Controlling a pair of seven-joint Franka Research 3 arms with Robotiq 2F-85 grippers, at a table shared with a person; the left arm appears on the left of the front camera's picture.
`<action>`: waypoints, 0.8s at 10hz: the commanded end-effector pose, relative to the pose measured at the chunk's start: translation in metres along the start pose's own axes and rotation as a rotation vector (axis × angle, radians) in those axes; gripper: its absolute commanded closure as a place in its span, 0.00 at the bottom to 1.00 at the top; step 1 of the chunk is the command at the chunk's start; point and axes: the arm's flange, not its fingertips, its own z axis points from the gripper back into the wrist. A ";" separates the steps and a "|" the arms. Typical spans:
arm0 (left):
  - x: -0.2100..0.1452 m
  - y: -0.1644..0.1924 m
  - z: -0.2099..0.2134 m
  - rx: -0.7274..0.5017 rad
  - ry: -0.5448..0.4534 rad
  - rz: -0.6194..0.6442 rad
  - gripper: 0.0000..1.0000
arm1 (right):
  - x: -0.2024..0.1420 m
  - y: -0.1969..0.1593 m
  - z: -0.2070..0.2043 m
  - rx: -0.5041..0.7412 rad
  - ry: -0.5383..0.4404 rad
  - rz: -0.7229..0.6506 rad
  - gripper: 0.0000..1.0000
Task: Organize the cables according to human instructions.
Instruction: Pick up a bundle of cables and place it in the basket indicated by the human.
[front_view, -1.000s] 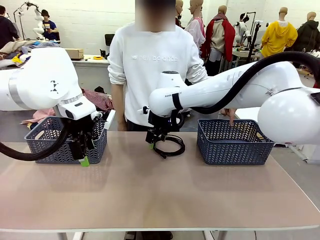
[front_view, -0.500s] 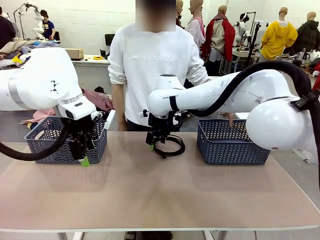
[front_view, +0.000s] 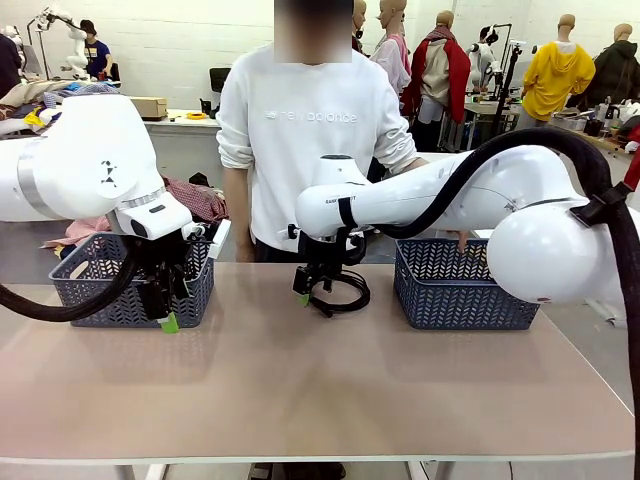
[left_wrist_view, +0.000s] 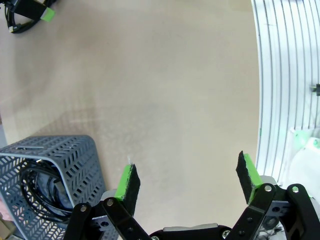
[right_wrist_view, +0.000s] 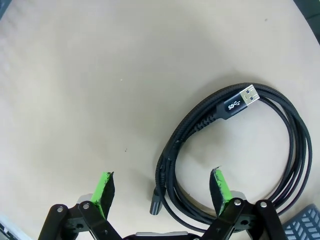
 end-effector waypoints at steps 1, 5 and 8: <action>-0.001 0.000 0.001 0.003 0.001 0.002 0.00 | 0.015 -0.001 0.000 -0.052 -0.012 -0.033 0.00; -0.001 0.000 0.001 0.003 0.001 0.002 0.00 | 0.021 -0.003 -0.008 -0.051 0.005 -0.042 0.00; -0.001 0.000 0.001 0.003 0.001 0.002 0.00 | 0.023 -0.003 -0.010 -0.065 -0.002 -0.040 0.00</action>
